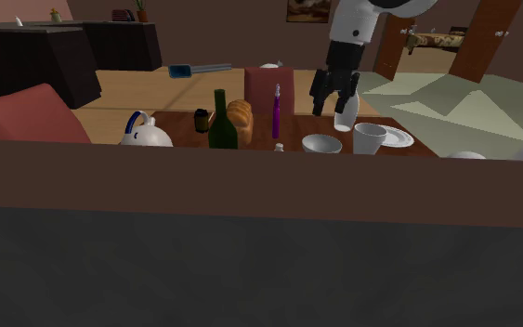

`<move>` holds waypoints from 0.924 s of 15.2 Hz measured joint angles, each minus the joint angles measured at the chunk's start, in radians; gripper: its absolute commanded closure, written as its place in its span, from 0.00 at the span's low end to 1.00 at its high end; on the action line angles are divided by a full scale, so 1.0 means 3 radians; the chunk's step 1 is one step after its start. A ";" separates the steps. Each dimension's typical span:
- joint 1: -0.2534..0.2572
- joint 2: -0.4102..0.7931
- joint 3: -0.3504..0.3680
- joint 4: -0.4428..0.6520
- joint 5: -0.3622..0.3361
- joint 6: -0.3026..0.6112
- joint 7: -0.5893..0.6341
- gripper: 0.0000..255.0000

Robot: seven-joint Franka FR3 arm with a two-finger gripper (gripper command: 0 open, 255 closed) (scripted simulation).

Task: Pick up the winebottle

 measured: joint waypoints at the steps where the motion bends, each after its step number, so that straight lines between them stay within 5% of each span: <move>1: 0.0000 0.0000 0.0000 0.0000 0.0000 0.0000 0.0000 0.00; 14: 0.0216 0.1813 0.0248 0.1693 -0.0063 -0.0106 -0.0075 0.00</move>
